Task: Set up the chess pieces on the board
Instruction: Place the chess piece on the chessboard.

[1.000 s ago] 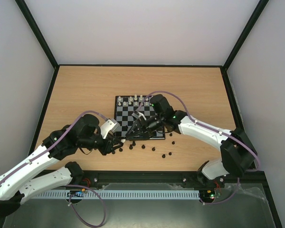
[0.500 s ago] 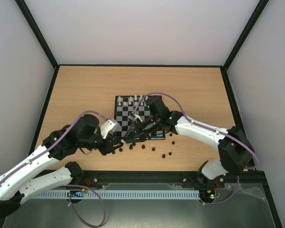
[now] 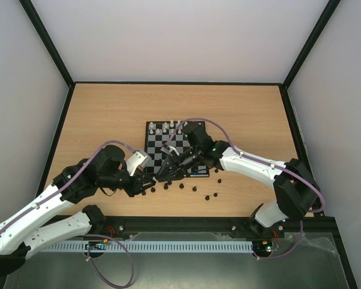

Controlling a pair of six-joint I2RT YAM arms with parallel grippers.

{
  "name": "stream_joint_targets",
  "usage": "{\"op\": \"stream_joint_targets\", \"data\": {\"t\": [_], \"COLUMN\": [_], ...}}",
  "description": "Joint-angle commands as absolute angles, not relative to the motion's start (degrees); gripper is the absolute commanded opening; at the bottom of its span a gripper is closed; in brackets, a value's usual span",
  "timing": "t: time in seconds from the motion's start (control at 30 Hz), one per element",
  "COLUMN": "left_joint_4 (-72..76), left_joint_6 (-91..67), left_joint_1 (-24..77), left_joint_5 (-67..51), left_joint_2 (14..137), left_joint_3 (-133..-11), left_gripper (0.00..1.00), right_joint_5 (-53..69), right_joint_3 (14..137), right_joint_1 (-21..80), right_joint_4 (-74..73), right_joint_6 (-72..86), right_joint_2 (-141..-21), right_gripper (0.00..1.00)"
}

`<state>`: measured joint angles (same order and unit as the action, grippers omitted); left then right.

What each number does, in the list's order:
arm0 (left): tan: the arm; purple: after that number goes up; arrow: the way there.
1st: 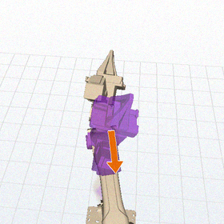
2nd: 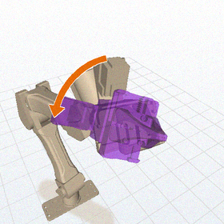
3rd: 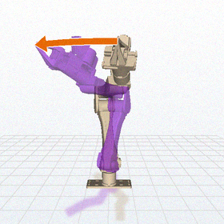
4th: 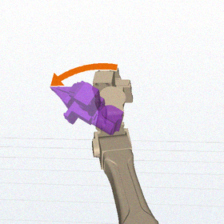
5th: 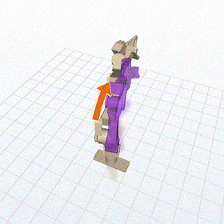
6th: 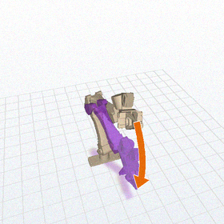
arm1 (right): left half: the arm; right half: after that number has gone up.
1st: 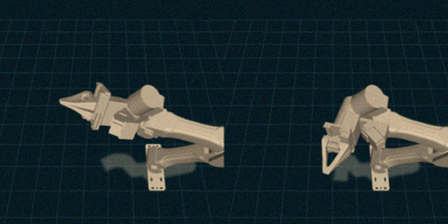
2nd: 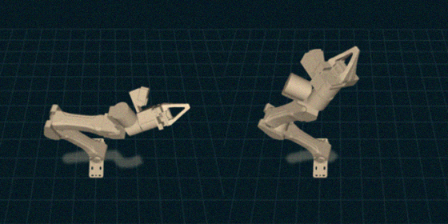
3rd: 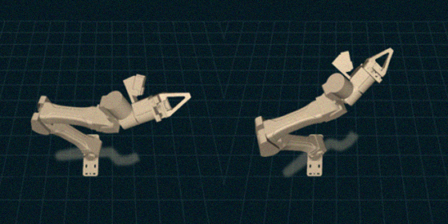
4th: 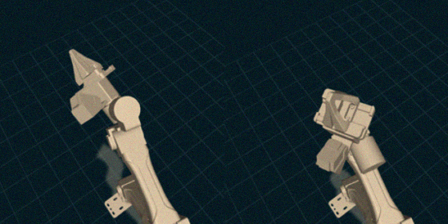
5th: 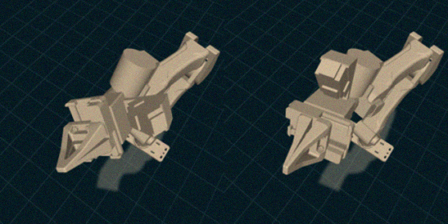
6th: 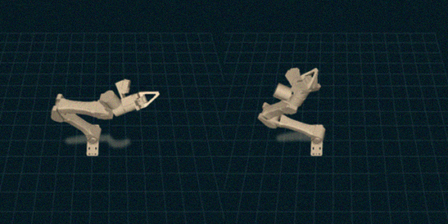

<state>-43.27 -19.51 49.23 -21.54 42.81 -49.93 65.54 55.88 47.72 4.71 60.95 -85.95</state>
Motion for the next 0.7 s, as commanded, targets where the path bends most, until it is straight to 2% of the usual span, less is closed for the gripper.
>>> {"op": "stream_joint_targets", "data": {"t": [0.0,0.27,0.5,0.67], "left_joint_4": [-43.2,-42.5,-42.2,-42.2], "left_joint_6": [-19.4,-19.5,-19.6,-19.7], "left_joint_1": [49.6,49.6,49.6,49.6], "left_joint_5": [-21.9,-22.1,-22.0,-21.5], "left_joint_2": [41.8,41.7,41.7,41.8], "left_joint_3": [-49.9,-49.3,-49.0,-49.0], "left_gripper": [0.22,0.22,0.22,0.24], "right_joint_5": [67.0,67.1,67.2,67.2], "right_joint_3": [57.6,58.6,59.2,59.2], "right_joint_1": [48.2,48.5,48.9,48.9], "right_joint_4": [4.3,4.4,4.7,4.8], "right_joint_6": [61.6,62.0,61.9,61.8], "right_joint_2": [-86.9,-87.8,-88.4,-88.4], "right_gripper": [0.18,0.16,0.03,0.01]}}
